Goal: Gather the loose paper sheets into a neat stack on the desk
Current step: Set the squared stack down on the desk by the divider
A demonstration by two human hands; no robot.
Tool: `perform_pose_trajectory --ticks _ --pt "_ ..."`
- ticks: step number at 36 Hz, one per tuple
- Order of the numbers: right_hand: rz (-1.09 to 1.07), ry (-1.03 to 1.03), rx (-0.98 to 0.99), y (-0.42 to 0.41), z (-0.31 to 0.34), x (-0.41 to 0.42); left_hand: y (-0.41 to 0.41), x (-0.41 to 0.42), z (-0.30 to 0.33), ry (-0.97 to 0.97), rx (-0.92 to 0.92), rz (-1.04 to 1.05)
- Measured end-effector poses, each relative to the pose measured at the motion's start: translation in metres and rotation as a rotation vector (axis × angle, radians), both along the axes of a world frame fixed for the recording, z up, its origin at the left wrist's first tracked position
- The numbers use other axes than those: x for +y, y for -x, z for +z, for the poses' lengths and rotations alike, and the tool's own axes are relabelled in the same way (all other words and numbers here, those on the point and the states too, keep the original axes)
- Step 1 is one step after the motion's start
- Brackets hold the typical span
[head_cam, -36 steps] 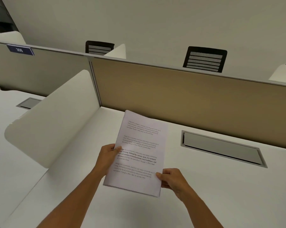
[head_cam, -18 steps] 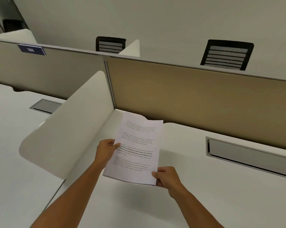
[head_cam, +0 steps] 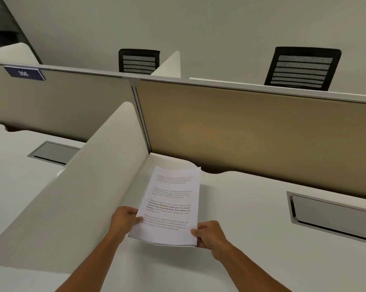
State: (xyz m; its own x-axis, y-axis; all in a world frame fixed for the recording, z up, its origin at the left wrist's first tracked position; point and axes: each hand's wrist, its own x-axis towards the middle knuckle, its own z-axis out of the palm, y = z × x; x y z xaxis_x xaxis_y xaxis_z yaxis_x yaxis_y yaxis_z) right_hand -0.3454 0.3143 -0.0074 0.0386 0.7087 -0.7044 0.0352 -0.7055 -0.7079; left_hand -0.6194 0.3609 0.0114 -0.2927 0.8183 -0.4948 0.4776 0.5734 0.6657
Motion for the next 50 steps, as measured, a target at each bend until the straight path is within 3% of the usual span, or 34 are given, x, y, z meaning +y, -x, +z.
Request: perform_pose_trajectory --ticks 20,44,50 --pt "-0.037 0.109 0.019 0.054 -0.058 0.097 0.025 0.098 -0.054 -0.036 0.173 0.059" --pt "0.062 0.105 -0.446 0.073 -0.064 0.095 0.026 0.098 -0.095 -0.044 0.299 0.008" --pt "0.04 0.108 -0.439 0.087 -0.052 0.099 0.023 0.1 -0.098 -0.076 0.382 -0.062"
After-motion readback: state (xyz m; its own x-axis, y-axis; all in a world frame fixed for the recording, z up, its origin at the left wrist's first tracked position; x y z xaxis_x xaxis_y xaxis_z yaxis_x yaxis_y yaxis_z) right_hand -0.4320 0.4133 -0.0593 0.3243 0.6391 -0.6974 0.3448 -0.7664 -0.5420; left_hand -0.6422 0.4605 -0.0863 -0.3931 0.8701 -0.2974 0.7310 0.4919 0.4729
